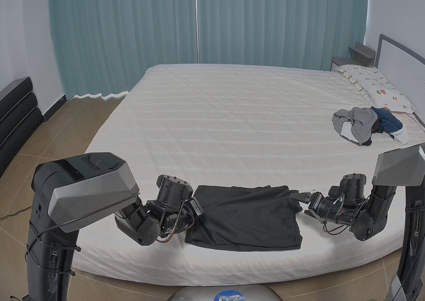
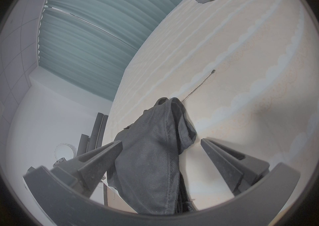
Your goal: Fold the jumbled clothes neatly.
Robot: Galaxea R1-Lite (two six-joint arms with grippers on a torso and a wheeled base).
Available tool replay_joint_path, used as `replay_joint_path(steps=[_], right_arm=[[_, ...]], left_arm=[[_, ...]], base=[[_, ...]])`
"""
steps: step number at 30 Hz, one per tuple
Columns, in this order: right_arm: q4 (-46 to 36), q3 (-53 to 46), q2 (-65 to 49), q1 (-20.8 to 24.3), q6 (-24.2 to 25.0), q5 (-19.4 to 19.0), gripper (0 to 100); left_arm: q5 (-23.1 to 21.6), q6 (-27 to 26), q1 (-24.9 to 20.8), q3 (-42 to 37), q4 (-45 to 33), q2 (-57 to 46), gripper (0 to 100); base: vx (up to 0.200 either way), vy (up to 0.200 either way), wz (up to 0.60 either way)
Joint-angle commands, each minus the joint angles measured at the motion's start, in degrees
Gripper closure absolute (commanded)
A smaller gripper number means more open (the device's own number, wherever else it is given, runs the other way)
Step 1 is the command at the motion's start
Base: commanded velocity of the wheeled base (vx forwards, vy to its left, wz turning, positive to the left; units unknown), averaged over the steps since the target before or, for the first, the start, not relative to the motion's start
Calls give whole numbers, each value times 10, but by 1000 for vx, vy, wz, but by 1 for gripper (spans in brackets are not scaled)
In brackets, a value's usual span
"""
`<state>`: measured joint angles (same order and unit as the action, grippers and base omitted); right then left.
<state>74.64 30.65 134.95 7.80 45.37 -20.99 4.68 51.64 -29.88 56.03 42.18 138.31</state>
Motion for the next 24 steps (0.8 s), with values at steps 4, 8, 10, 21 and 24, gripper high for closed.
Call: replay_joint_path(steps=[4, 8, 10, 21, 24], right_arm=[[2, 0, 1, -2, 0, 0, 0], [1, 0, 1, -4, 0, 0, 0], [1, 0, 1, -4, 0, 0, 0], [-1, 13, 5, 0, 2, 0, 0], [0, 13, 5, -1, 2, 1, 0]], left_arm=[[0, 0, -2, -7, -3, -8, 0], [-2, 2, -2, -22, 2, -26, 0], [-3, 6, -2, -13, 4, -31, 0], [-3, 25, 3, 82, 40, 40, 0], [-4, 10, 5, 87, 41, 45, 0]], base=[[0, 0, 0], [0, 0, 0], [0, 0, 0], [0, 0, 0], [0, 0, 0]])
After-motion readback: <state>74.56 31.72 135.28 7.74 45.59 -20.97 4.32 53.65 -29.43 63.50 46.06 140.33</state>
